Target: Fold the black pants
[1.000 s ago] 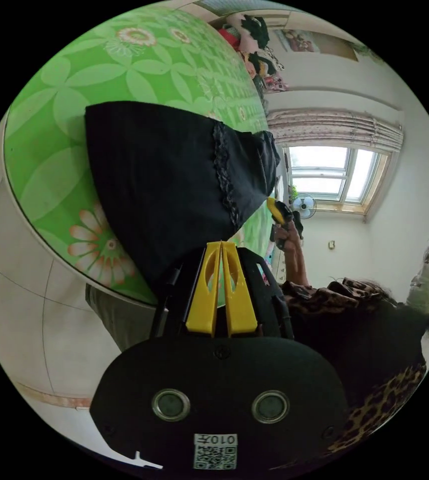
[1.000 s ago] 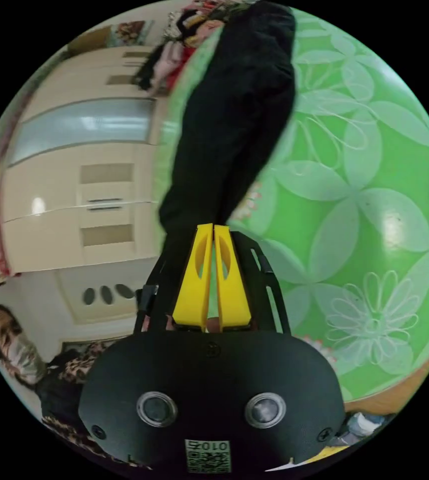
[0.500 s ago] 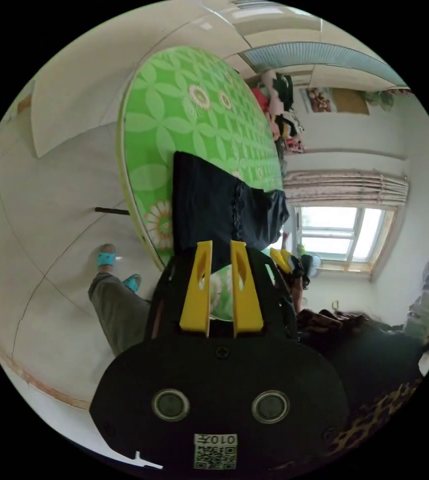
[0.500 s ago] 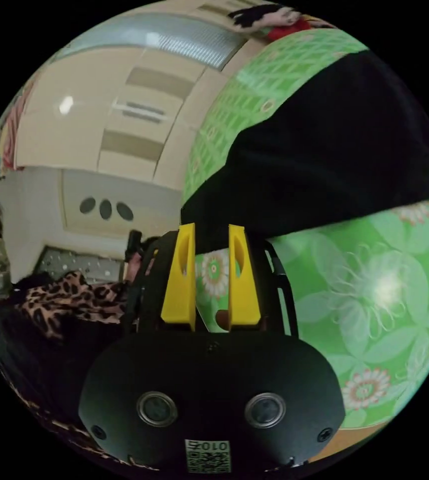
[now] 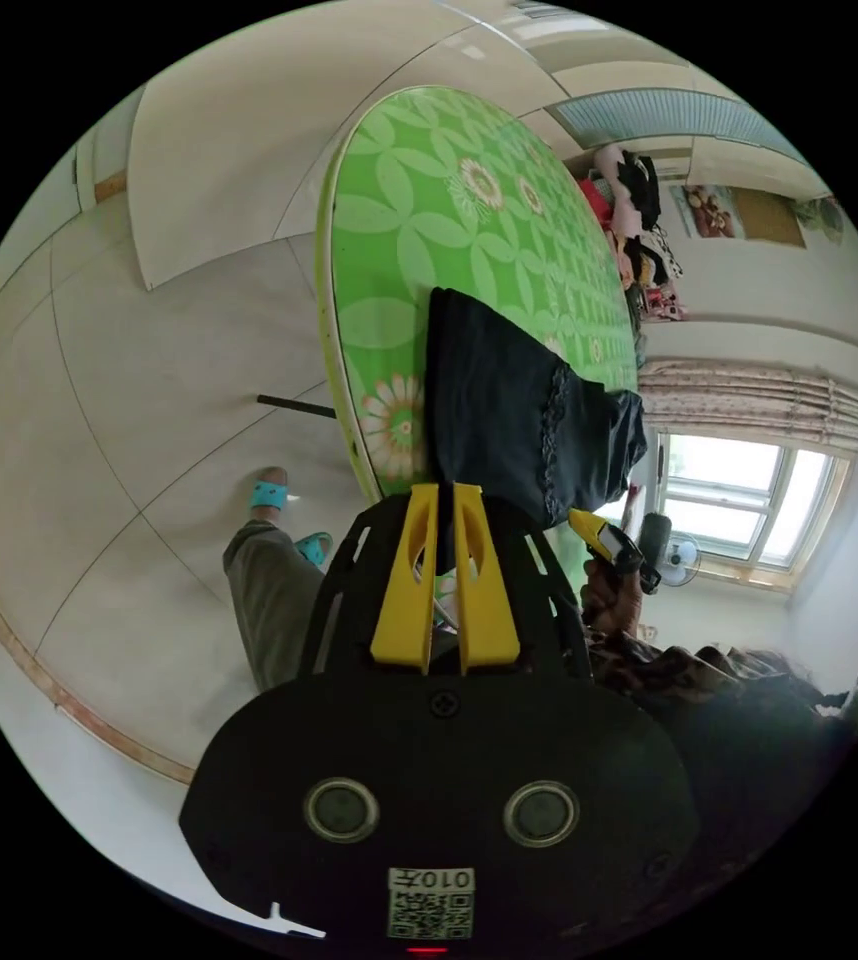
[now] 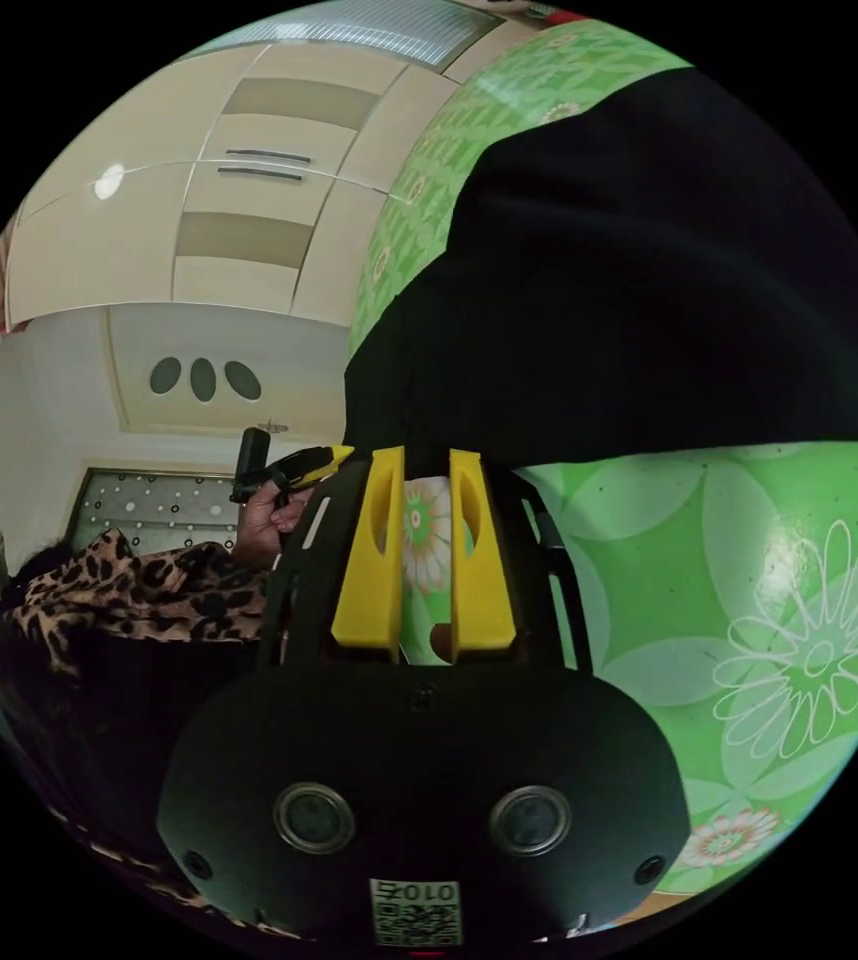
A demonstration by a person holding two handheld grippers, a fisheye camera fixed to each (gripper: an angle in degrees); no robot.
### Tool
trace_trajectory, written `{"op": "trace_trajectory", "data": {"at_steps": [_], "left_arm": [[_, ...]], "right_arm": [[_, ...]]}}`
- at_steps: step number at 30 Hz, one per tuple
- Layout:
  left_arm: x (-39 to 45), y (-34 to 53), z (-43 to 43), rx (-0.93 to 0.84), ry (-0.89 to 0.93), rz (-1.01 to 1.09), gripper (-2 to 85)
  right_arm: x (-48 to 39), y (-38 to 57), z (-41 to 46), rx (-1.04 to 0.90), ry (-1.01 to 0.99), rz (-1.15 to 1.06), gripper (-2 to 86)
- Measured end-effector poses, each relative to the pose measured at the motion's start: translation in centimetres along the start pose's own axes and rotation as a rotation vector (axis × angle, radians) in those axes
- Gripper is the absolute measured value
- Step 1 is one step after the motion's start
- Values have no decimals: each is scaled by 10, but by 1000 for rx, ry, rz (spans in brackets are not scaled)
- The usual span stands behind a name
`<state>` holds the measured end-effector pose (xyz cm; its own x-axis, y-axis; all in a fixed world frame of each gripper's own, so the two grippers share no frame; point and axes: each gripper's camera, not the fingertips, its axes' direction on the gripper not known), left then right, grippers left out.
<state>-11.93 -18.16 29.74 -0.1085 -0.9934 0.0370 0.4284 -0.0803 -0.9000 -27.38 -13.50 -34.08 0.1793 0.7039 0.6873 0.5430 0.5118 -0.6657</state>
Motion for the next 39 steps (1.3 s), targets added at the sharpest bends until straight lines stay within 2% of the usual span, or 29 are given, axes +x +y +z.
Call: {"op": "trace_trajectory", "data": {"at_steps": [4,6,8,11,13,15,17,21,23,26,31,33,35,39], "left_arm": [[-1,15,0,-29,-33,-1,4],[-9,19,4,-14,10,-22,2],[-14,18,4,-22,49,-43,2],[-6,17,1,-47,-10,-23,2],[2,16,-6,-35,13,-20,2],[21,13,-18,4,-15,38,2],[56,11,-33,120,-54,160,3],[90,-9,-11,111,-1,298,4],[73,-17,18,-4,1,203,3],[40,1,15,-29,48,85,2],[-15,45,-36,102,-141,-241,-1],[-18,55,-51,161,-176,-281,-1],[-1,56,-50,208,-24,-196,-2],[45,28,-8,139,88,14,-2]], "right_arm": [[3,9,-1,3,-12,7,76],[8,12,-1,8,-53,18,78],[11,16,-5,29,-93,34,81],[13,24,-18,71,-80,29,85],[19,28,-37,134,-72,44,86],[23,30,-57,206,-54,52,84],[26,28,-76,269,-6,67,80],[30,7,-101,335,137,76,67],[34,-3,-105,341,144,71,59],[50,-7,-100,273,137,133,44],[71,20,-105,326,-3,124,29],[76,25,-107,344,-42,123,26],[77,27,-109,349,-48,106,25],[77,28,-115,347,-49,107,23]]}}
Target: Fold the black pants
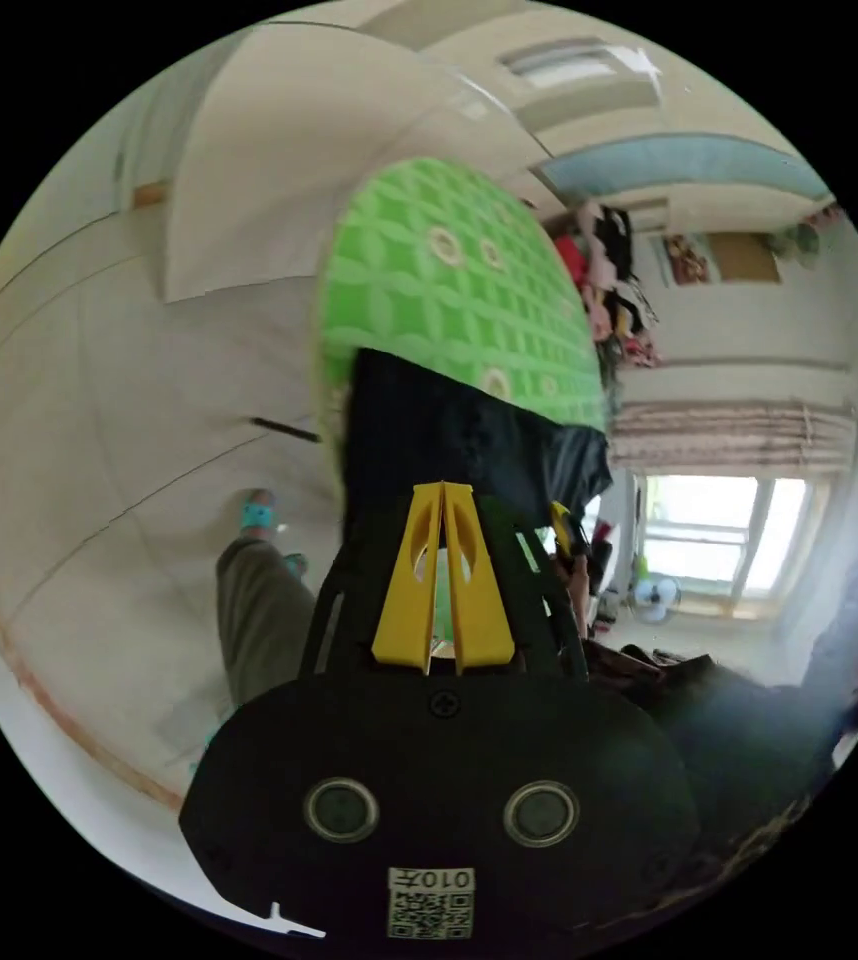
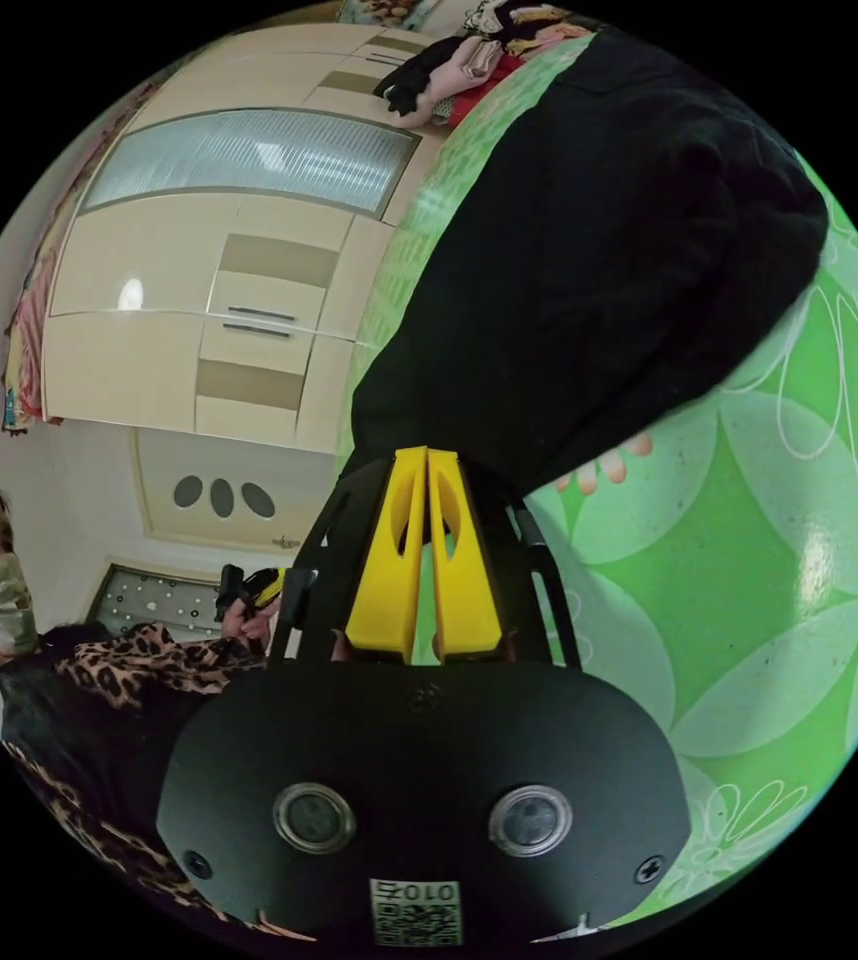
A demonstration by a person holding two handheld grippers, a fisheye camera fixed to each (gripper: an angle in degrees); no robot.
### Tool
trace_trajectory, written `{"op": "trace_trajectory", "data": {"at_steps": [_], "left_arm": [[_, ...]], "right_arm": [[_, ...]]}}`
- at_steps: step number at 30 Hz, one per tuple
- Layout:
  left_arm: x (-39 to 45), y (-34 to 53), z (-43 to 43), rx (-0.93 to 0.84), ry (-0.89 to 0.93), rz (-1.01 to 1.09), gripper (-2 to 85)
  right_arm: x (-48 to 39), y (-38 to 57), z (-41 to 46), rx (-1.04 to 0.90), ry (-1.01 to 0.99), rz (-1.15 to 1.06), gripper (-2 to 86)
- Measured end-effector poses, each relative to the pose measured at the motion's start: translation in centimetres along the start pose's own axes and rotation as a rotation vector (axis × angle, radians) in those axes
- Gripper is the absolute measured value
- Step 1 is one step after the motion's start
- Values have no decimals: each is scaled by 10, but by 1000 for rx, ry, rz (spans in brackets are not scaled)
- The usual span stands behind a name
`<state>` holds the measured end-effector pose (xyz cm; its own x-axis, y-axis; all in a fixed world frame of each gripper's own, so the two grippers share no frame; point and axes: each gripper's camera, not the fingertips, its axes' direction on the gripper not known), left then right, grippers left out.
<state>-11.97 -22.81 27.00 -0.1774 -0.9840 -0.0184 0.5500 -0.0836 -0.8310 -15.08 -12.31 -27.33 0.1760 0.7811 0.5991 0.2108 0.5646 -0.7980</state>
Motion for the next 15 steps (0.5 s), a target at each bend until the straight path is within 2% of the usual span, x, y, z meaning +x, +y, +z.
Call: {"op": "trace_trajectory", "data": {"at_steps": [3,5,7,9,11,14,15], "left_arm": [[15,-24,51,-123,-28,131,-2],[8,-38,78,-176,-22,147,-2],[-1,-43,88,-181,-8,148,-3],[-15,-44,86,-169,76,99,-3],[-34,-40,80,-146,172,37,-4],[-34,-40,74,-156,154,40,-4],[-33,-41,74,-160,143,40,-4]], "right_arm": [[-5,-5,-4,-47,36,50,22],[-19,-13,-11,-103,160,31,22],[-35,-29,-37,-70,331,-9,22],[-43,-44,-56,-9,293,-75,22],[-42,-61,-58,-25,260,-84,22],[-28,-75,-48,-152,506,-41,21],[-19,-74,-60,-131,486,-48,20]]}}
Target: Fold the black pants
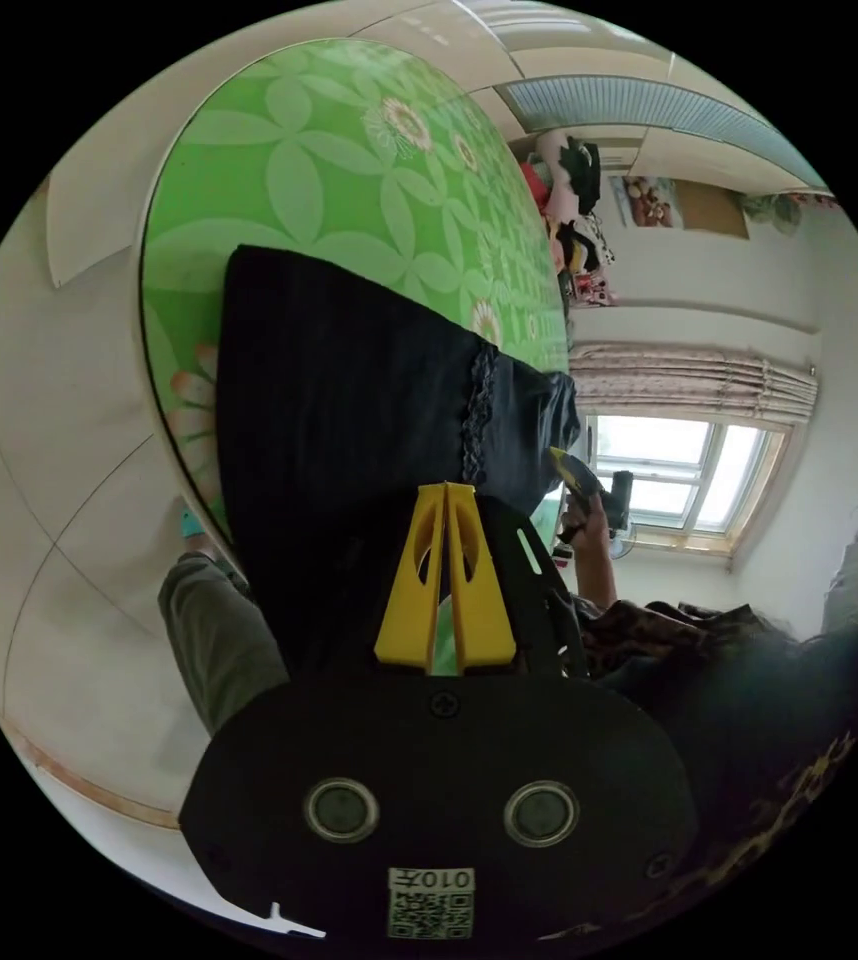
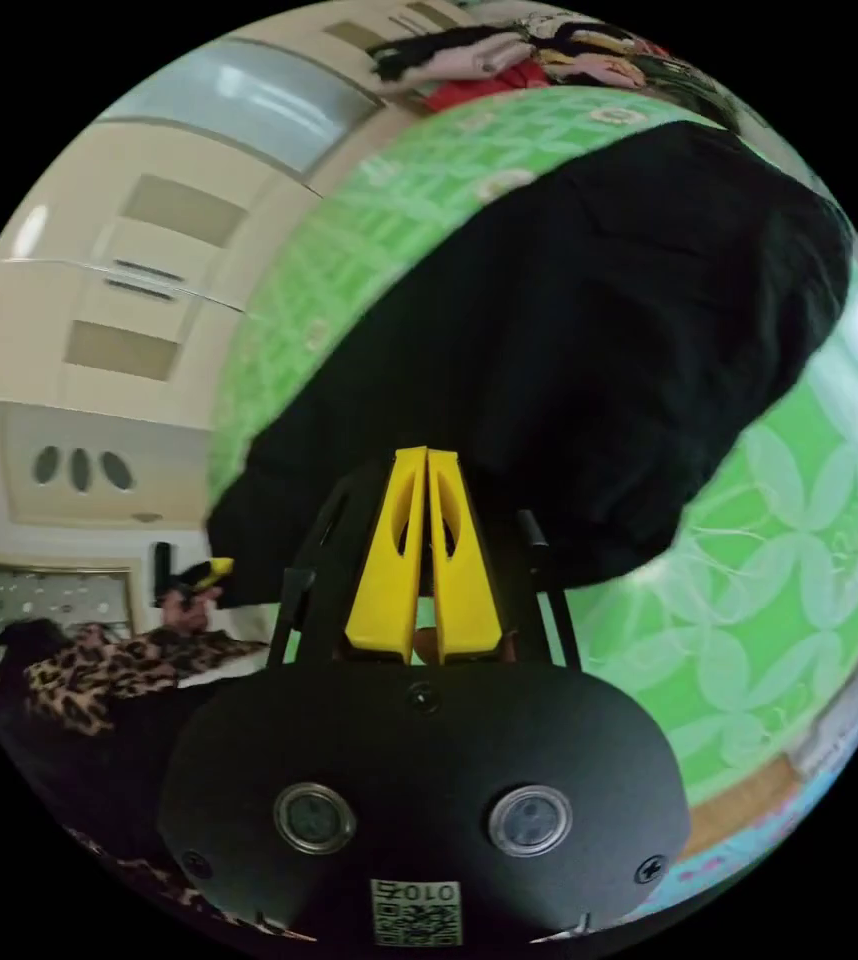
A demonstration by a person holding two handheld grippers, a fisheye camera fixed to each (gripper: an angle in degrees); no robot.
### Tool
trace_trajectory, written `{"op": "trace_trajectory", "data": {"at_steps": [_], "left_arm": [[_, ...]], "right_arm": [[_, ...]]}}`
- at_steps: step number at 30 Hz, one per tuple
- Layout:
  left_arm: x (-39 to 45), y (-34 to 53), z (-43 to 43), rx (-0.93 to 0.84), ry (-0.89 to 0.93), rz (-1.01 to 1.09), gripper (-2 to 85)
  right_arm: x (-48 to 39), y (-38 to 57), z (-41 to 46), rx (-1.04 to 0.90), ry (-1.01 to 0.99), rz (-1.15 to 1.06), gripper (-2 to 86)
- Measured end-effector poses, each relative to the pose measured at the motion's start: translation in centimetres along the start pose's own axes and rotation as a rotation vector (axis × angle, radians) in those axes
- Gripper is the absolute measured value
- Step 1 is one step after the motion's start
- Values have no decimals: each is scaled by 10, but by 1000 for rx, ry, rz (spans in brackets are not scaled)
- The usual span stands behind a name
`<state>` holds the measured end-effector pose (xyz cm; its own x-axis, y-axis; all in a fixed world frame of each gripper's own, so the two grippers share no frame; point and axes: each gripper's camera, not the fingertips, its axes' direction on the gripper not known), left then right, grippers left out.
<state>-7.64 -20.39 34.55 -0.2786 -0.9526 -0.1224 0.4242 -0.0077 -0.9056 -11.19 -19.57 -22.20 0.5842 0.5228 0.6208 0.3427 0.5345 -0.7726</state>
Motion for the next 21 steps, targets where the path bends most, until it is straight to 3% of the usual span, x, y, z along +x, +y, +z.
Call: {"op": "trace_trajectory", "data": {"at_steps": [2,6,10,16,21], "left_arm": [[4,0,-1,-2,-18,-4,-4],[6,5,-2,33,-26,-45,-3],[54,11,-2,94,-234,-32,-2],[113,-3,45,162,-285,62,-2],[102,-11,75,163,-236,-8,-3]], "right_arm": [[31,11,-17,72,-27,85,21],[93,36,-60,323,-523,19,28],[168,29,-93,392,-364,189,70],[161,-16,-106,244,-170,-8,75],[148,-42,-92,120,-23,-57,78]]}}
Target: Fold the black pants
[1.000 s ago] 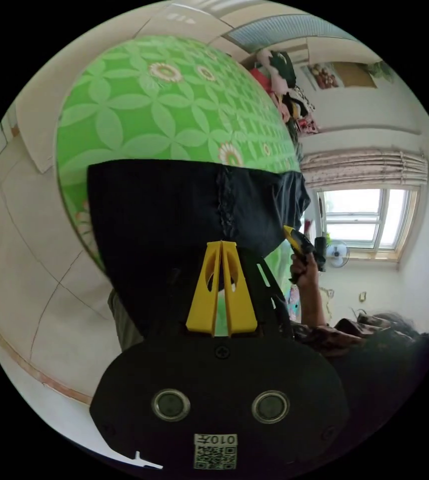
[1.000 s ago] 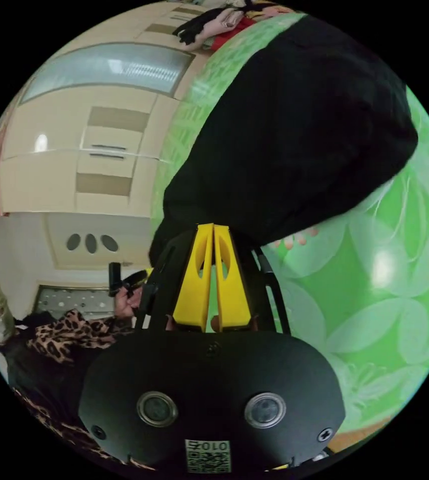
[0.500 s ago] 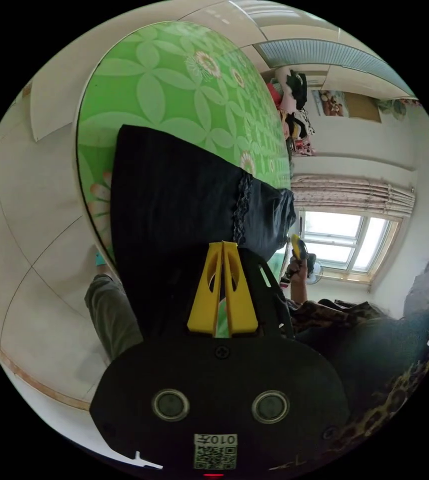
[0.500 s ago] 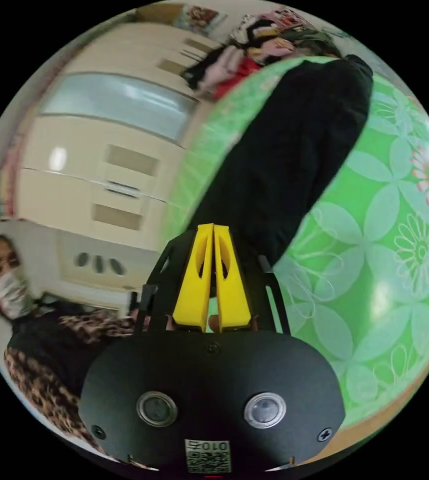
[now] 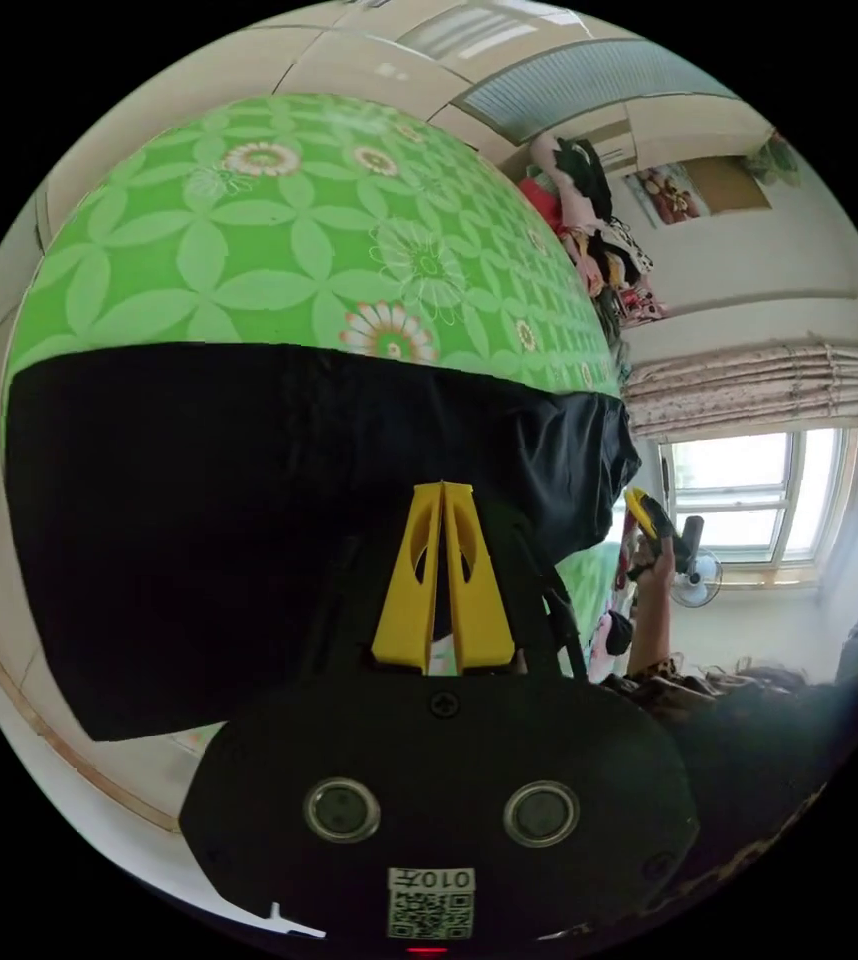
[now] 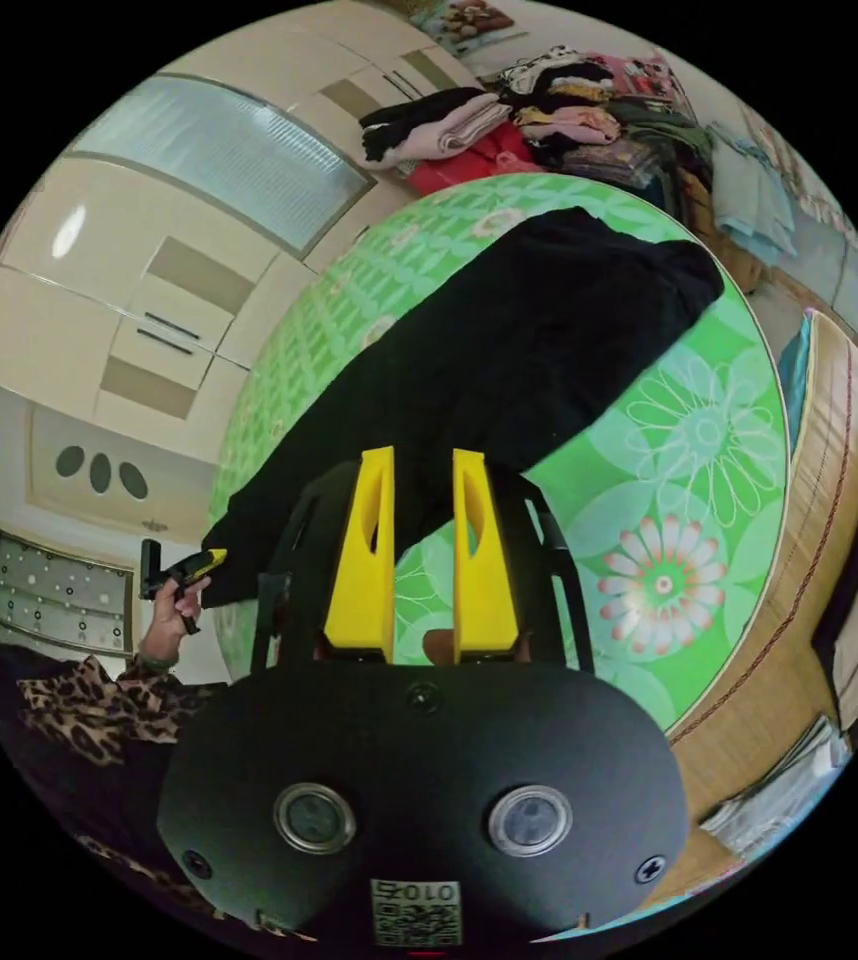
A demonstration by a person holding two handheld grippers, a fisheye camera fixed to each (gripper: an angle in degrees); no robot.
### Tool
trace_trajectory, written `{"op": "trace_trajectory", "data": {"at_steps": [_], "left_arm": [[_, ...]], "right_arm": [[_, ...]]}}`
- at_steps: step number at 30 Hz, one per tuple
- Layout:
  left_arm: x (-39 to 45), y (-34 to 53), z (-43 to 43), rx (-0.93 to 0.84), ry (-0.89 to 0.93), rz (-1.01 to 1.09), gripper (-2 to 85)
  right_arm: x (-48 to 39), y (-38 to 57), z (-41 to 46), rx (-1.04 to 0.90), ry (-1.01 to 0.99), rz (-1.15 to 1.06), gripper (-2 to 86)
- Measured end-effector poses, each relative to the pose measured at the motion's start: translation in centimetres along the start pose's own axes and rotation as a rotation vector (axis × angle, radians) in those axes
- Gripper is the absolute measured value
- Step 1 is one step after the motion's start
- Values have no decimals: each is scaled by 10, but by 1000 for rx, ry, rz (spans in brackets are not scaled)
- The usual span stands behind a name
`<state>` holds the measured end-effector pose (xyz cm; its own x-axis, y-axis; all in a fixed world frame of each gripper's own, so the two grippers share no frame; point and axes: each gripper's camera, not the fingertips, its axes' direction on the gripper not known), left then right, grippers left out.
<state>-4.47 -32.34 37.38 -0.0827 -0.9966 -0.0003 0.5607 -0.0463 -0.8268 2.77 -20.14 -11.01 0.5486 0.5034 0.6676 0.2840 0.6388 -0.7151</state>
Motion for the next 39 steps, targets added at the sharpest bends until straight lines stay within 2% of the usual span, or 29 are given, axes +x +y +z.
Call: {"op": "trace_trajectory", "data": {"at_steps": [2,5,8,12,14,18,21,23,25,26,28,30,35,39], "left_arm": [[-12,2,4,24,59,-27,-3],[-35,3,8,25,205,-57,-4],[-51,7,13,42,318,-73,-4],[-47,4,15,21,285,-22,-4],[-47,-4,15,-8,264,32,-4],[-58,-30,5,-20,243,54,-4],[-76,-66,-18,1,173,40,-4],[-92,-92,-37,50,117,-48,-3],[-88,-101,-53,134,23,-122,-3],[-72,-104,-60,172,16,-78,-2],[-47,-100,-59,195,44,-24,-2],[-21,-91,-45,159,74,53,-2],[14,-41,12,7,249,119,-2],[11,-5,29,-9,354,74,-2]], "right_arm": [[14,5,-9,68,5,73,77],[53,5,-22,158,-125,191,83],[71,-14,-36,233,-48,236,94],[68,-54,-6,-7,68,165,82],[67,-54,2,-16,149,138,53],[64,-25,12,-133,109,48,31],[54,13,27,-277,-50,-25,30],[49,34,38,-370,-156,-59,32],[59,58,22,-263,-253,-16,36],[64,64,16,-214,-294,6,40],[93,87,-13,12,-438,97,58],[108,98,-26,95,-408,140,70],[122,87,-36,93,-272,152,102],[128,60,-22,7,-225,124,103]]}}
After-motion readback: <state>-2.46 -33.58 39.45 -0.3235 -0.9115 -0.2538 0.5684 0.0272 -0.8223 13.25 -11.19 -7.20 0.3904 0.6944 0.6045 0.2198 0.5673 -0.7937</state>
